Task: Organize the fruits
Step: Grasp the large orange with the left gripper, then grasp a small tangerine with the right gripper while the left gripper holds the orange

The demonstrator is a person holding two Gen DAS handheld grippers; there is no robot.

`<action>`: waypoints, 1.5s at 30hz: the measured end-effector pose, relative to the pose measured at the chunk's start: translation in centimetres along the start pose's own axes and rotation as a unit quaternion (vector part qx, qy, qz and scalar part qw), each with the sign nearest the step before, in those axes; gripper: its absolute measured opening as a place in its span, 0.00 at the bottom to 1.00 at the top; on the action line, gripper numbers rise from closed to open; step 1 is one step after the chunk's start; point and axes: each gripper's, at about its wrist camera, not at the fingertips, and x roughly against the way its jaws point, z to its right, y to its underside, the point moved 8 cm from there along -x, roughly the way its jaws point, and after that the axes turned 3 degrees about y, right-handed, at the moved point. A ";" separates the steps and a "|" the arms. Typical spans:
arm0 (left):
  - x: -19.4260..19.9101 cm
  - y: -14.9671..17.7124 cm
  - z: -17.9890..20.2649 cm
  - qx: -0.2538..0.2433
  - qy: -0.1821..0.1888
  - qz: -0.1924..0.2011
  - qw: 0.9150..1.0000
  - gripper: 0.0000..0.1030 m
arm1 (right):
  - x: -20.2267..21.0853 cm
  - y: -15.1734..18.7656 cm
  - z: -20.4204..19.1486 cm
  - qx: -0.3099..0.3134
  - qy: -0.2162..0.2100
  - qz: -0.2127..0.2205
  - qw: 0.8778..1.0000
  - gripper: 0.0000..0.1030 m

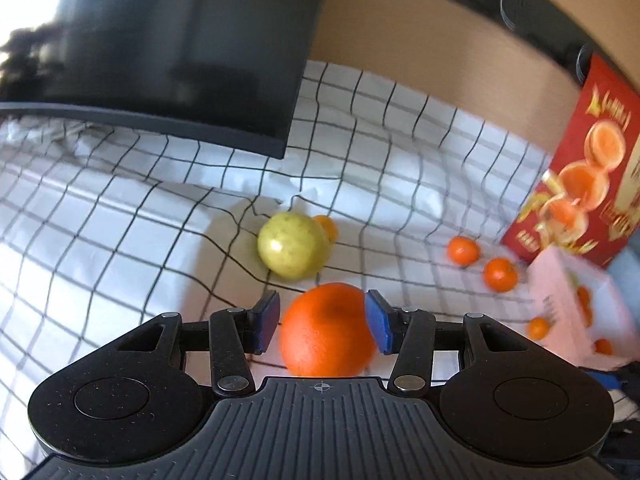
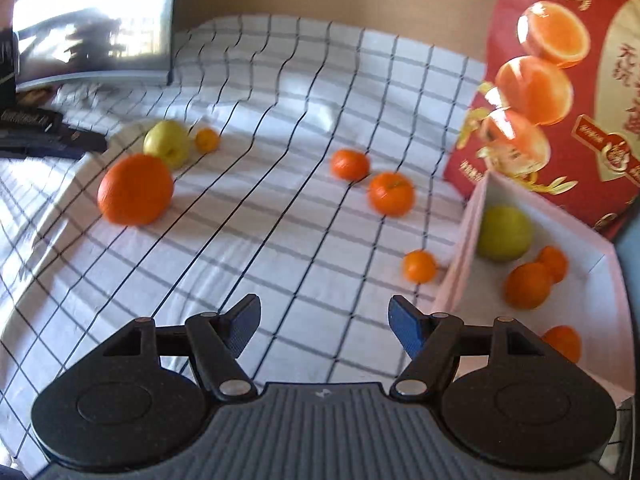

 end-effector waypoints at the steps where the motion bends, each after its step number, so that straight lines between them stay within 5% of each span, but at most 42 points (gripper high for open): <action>1: -0.5 -0.1 0.1 -0.011 -0.005 -0.003 1.000 0.50 | -0.1 0.2 -0.5 0.005 -0.002 -0.004 1.000 0.69; 8: -1.5 0.9 0.2 -0.033 0.019 -0.027 0.999 0.50 | 0.3 -0.1 -0.7 0.061 0.028 0.013 0.998 0.67; 11: -1.7 1.4 0.8 -0.032 0.034 -0.033 0.998 0.51 | -0.7 -0.9 0.4 0.099 0.083 0.007 0.992 0.45; 26: -0.8 2.0 1.7 -0.019 0.067 -0.029 0.997 0.52 | -10.5 -3.2 3.5 0.204 0.181 -0.097 0.957 0.42; 31: -0.8 2.0 1.8 -0.018 0.070 -0.031 0.997 0.52 | -10.7 -3.2 3.6 0.203 0.180 -0.103 0.957 0.25; 45: -0.2 2.5 5.6 -0.041 0.111 -0.042 0.992 0.52 | -6.2 -2.9 3.2 0.092 0.115 -0.066 0.987 0.24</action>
